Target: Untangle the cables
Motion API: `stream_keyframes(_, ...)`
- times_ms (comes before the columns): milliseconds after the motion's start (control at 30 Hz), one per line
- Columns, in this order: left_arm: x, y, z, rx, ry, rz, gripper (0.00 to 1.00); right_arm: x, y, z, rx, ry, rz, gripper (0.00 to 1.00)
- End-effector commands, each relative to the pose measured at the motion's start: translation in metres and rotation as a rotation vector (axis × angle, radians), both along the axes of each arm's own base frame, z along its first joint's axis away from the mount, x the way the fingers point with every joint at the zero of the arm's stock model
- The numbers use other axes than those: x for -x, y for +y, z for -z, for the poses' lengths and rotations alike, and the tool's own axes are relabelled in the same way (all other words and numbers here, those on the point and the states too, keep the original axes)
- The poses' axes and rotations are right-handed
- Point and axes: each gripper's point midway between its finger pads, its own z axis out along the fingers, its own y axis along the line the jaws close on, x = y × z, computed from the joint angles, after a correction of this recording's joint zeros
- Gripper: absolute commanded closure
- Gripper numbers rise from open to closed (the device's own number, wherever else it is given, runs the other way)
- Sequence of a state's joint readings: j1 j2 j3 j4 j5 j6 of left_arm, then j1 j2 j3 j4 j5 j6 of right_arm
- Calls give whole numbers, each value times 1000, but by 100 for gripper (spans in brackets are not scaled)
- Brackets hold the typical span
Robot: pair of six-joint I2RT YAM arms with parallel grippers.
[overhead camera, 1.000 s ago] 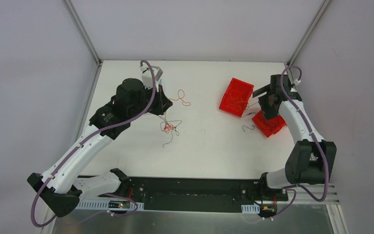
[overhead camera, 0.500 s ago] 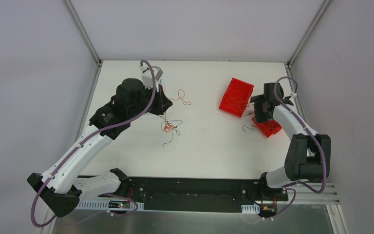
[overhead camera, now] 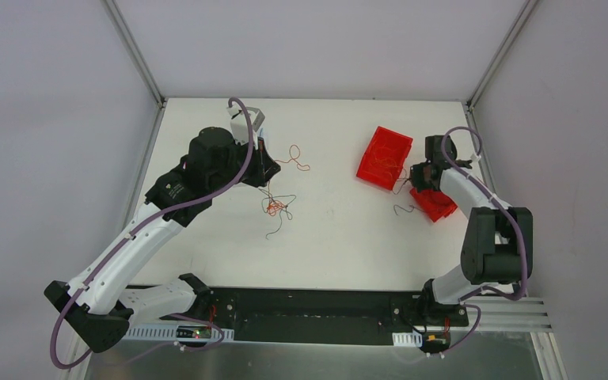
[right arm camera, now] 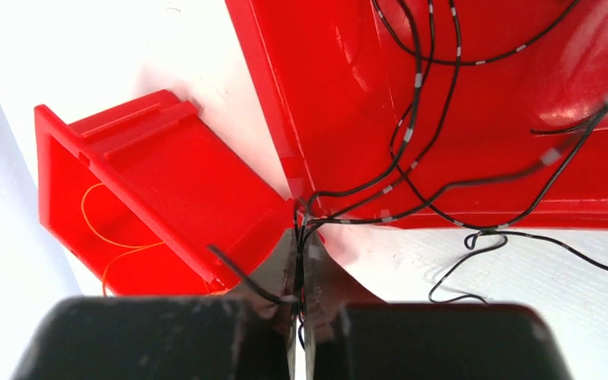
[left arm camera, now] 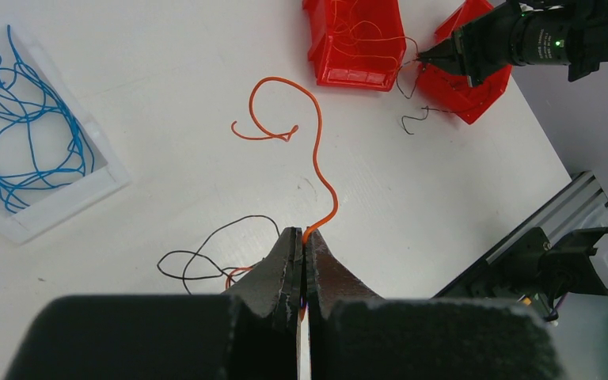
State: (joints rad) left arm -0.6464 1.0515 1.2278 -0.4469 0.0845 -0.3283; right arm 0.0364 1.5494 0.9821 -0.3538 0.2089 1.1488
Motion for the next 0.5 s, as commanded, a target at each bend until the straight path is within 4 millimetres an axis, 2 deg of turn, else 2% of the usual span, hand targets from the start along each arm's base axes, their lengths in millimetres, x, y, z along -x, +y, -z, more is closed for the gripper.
stream_keyframes(0,-4,2,-9,12,-41,-10,100,4,-8,-25,27,-58,12,100)
stream_keyframes(200,-3,1,-10,17,-38,-6,100,13,-21,-44,-28,-124,14,100)
stream_keyframes(333,-1,2,-11,23,-40,-6,100,16,-34,-51,-94,-183,15,100)
stream_keyframes(467,0,1,-12,31,-38,-2,100,23,-53,-51,-118,-186,29,100)
